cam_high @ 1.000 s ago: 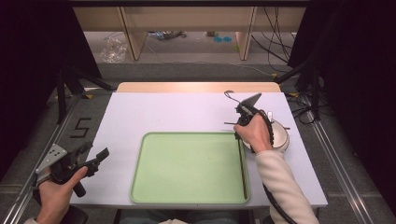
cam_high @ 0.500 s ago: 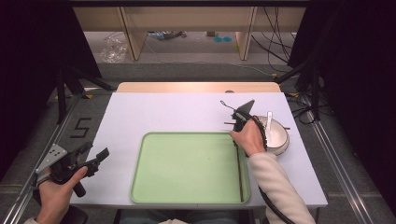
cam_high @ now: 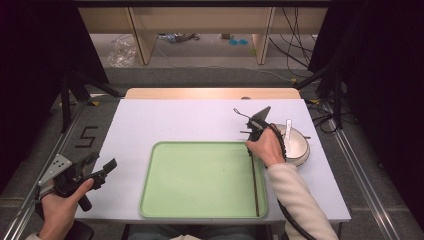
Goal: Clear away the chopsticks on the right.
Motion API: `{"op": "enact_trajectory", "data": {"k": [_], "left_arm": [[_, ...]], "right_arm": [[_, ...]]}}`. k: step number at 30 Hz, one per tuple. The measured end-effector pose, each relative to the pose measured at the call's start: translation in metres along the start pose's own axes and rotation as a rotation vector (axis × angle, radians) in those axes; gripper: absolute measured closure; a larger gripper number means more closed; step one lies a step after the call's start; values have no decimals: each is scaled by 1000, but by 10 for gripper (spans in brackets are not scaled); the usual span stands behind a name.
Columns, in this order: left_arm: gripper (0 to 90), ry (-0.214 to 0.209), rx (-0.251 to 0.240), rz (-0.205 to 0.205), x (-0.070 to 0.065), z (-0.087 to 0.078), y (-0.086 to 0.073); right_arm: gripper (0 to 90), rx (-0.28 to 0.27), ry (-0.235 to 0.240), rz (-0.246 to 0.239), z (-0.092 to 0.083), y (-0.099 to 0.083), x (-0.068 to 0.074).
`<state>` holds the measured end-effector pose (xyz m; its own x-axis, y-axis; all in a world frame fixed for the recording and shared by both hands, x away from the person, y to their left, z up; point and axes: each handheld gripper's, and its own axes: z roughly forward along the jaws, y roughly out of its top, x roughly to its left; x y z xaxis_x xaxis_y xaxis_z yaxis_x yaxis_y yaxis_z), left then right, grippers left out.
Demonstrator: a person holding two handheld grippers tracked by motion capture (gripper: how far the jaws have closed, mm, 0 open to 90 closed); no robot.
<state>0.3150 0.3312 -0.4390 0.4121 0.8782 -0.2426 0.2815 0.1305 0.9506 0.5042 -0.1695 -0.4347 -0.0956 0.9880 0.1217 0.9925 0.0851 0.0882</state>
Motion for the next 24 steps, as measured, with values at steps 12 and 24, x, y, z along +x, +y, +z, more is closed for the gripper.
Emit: {"op": "enact_trajectory", "data": {"k": [12, 24], "left_arm": [[204, 2, 1, -1, 0, 0, 0], [206, -1, 0, 1, 1, 0, 0]], "right_arm": [[597, -299, -231, -771, -46, 17, -3], [637, -126, -390, -1244, -10, 36, 9]]}}
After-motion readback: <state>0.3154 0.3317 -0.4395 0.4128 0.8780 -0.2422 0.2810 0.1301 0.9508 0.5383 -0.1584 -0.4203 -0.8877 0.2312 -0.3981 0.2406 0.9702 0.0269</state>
